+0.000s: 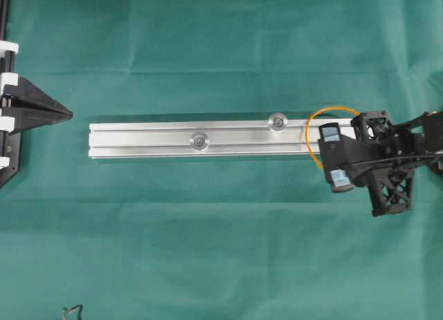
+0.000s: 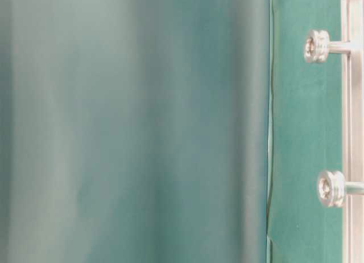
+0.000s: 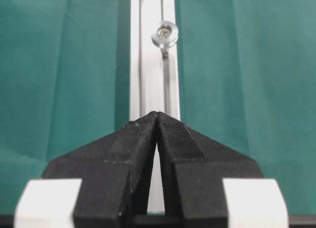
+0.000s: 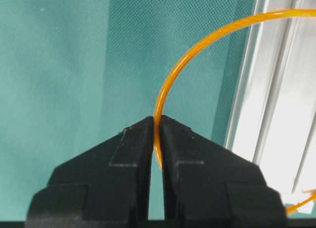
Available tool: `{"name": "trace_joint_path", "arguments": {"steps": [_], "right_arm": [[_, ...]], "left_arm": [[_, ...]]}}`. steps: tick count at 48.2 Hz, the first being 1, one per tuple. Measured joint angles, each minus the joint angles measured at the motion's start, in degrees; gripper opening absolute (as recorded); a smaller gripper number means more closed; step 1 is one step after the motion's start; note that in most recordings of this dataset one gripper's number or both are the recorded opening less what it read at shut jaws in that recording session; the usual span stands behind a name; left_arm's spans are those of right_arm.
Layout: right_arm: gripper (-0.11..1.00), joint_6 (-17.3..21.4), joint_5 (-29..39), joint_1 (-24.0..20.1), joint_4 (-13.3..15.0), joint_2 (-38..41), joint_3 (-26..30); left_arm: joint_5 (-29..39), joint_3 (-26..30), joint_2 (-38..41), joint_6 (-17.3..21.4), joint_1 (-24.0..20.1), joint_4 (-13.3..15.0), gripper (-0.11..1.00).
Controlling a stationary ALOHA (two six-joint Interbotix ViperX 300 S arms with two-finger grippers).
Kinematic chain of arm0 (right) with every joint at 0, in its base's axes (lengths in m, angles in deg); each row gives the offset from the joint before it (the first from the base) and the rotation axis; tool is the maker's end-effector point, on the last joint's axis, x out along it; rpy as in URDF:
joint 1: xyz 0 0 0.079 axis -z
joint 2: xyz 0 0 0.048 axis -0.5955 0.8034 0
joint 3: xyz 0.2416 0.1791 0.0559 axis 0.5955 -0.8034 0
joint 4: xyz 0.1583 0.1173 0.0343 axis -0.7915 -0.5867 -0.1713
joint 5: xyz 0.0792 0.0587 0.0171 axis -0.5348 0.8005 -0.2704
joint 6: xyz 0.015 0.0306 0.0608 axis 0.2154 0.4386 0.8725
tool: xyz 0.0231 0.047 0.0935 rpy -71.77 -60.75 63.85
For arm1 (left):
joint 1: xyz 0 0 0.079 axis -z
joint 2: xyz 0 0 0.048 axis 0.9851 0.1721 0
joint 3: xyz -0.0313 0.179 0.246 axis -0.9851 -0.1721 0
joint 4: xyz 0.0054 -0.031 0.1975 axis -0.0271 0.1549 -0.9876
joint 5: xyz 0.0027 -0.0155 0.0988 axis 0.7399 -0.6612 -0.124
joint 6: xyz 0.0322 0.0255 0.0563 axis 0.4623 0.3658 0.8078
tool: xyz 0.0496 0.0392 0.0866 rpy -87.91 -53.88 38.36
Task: Hook the rubber onto the shaft.
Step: 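Lower the open right gripper and close it on the band's edge, then lift the gripped band with the right gripper toward the rail center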
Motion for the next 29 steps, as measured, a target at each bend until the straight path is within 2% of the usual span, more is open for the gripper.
{"name": "trace_joint_path", "arguments": {"steps": [10, 29], "right_arm": [[0.07, 0.1, 4.9, -0.1, 0.8, -4.4, 1.7], [0.07, 0.1, 16.0, 0.2, 4.9, -9.4, 7.3]], "left_arm": [[0.0, 0.0, 0.0, 0.0, -0.1, -0.1, 0.02], [0.0, 0.0, 0.0, 0.0, 0.0, 0.0, 0.02]]}}
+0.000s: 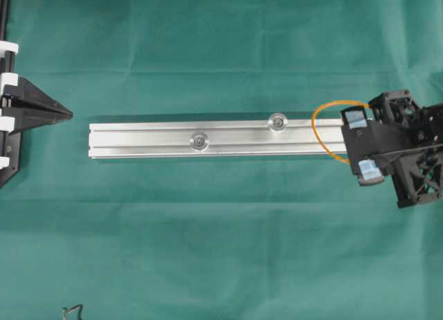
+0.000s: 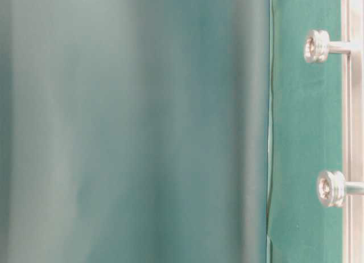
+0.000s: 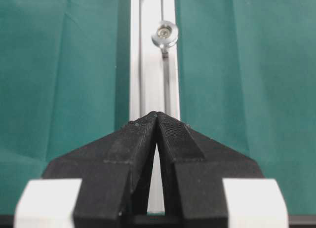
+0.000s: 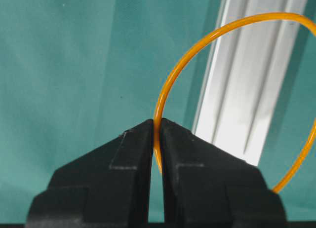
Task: Hook the rubber onto the shaft.
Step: 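Lift the gripped band with the right gripper toward the rail center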
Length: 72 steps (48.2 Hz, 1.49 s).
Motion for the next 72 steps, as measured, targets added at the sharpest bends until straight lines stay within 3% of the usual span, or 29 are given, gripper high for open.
{"name": "trace_joint_path", "arguments": {"steps": [14, 50, 72], "right_arm": [[0.07, -0.1, 5.0, 0.2, 1.8, -0.8, 3.6], [0.07, -0.1, 5.3, 0.4, 2.3, -0.6, 4.0], [0.07, -0.1, 2.1, 0.5, 4.0, 7.5, 10.0]], "left_arm": [[-0.1, 0.0, 0.0, 0.0, -0.1, -0.1, 0.02], [0.0, 0.0, 0.0, 0.0, -0.1, -0.1, 0.02], [0.0, -0.1, 0.1, 0.0, -0.1, -0.1, 0.02]]}}
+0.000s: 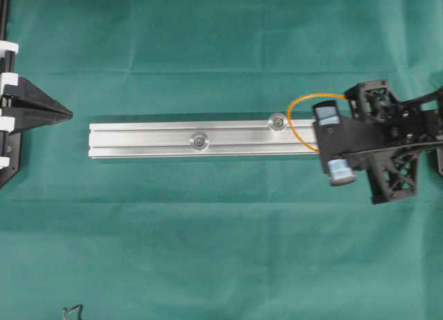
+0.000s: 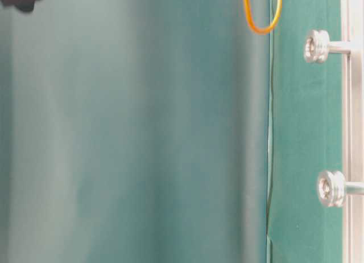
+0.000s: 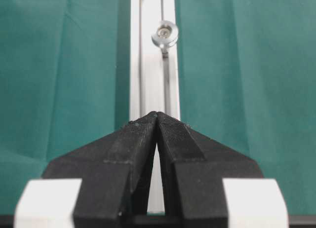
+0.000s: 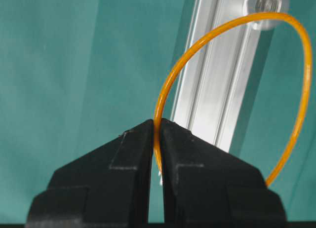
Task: Hook the rubber onto the shaft.
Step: 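Lift the gripped band with the right gripper toward the rail center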
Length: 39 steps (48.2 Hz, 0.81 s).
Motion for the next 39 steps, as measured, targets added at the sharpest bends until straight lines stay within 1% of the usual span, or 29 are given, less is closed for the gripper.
{"name": "trace_joint_path", "arguments": {"steps": [13, 23, 30, 39], "right_arm": [[0.07, 0.0, -1.5, 0.3, 1.1, 6.7, 5.9], [0.07, 0.0, -2.0, 0.4, 1.8, 9.5, 9.1], [0.07, 0.0, -2.5, 0.5, 1.8, 10.7, 10.5], [0.07, 0.0, -3.3, 0.5, 1.8, 11.1, 10.6]], "left_arm": [[0.0, 0.1, 0.0, -0.1, 0.0, 0.0, 0.02], [0.0, 0.1, 0.0, 0.0, 0.0, 0.0, 0.02], [0.0, 0.1, 0.0, 0.0, 0.0, 0.0, 0.02], [-0.1, 0.1, 0.0, 0.0, 0.1, 0.0, 0.02]]}}
